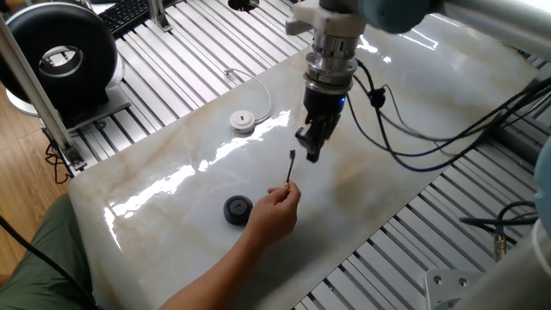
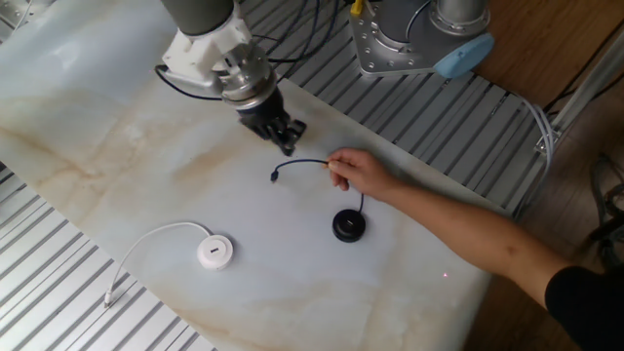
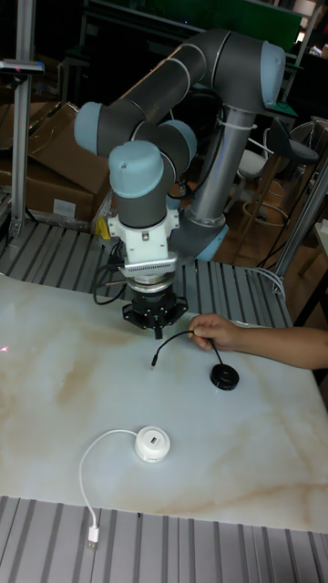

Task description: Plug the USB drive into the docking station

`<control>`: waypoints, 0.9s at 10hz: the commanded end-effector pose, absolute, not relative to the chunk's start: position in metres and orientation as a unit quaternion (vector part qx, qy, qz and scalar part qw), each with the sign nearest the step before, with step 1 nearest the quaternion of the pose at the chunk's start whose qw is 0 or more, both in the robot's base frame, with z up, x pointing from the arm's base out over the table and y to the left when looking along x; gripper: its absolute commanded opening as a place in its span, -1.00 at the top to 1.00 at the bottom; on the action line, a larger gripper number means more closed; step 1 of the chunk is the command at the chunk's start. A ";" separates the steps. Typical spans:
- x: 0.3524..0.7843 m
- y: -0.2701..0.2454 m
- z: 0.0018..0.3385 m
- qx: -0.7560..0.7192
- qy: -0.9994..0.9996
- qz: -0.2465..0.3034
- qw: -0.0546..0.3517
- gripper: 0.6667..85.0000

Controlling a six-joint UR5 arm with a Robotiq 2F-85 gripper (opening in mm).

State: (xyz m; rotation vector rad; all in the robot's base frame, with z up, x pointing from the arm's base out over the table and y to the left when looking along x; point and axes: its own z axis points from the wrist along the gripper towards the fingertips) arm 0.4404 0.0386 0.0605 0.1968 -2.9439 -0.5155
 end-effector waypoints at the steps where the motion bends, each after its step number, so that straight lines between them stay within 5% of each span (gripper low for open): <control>1: 0.445 0.070 0.067 0.032 -0.973 -0.217 0.074 0.98; 9: 0.506 0.055 0.059 0.062 -0.992 -0.107 0.038 0.95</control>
